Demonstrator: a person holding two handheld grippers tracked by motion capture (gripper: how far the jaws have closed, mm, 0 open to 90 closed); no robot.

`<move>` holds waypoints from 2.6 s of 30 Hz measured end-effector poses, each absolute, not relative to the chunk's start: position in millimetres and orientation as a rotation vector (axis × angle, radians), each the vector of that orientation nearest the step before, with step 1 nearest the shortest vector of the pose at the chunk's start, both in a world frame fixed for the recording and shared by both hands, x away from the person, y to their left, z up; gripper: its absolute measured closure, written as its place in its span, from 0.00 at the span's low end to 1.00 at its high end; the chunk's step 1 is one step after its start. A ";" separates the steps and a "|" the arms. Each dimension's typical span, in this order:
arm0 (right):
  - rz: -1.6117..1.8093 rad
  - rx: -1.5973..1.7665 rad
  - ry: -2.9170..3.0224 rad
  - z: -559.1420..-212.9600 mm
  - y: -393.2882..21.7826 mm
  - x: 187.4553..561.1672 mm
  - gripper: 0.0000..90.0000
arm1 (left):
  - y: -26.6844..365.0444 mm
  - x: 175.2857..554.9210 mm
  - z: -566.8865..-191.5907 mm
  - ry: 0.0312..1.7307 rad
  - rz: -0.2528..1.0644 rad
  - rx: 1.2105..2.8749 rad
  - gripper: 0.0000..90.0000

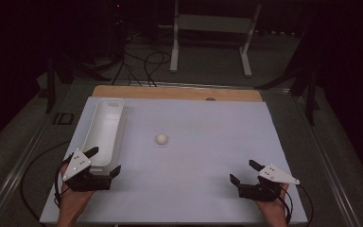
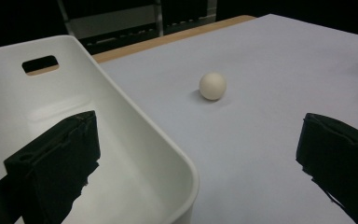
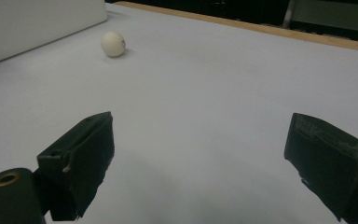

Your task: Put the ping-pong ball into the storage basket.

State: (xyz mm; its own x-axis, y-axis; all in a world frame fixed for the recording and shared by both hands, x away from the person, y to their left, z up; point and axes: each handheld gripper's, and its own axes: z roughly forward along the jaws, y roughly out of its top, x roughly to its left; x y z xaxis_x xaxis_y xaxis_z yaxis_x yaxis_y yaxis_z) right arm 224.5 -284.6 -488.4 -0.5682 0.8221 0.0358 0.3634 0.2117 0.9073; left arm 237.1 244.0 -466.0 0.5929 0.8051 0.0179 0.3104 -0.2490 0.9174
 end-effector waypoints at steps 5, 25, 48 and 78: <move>1.326 1.105 2.030 -487.6 -285.4 226.5 0.09 | 242.3 238.9 -461.6 0.911 0.611 1.822 0.00; 1.313 1.085 2.031 -487.4 -282.5 228.2 0.09 | 236.7 247.6 -435.2 0.888 0.589 1.879 0.00; 1.318 1.077 2.016 -487.1 -285.2 231.5 0.09 | 212.5 270.7 -422.6 0.862 0.571 1.967 0.00; 1.314 1.085 2.015 -489.3 -285.1 232.8 0.09 | 182.2 301.1 -408.8 0.865 0.512 2.116 0.00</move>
State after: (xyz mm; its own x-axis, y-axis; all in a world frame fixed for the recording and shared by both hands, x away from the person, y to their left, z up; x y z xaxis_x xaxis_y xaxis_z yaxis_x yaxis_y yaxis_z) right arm 232.8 -285.1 -489.3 -0.5589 0.8291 0.0163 0.3491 0.2175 0.9115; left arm 301.1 182.2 -408.8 0.6874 0.7229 0.0708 0.4096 -0.4662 0.7841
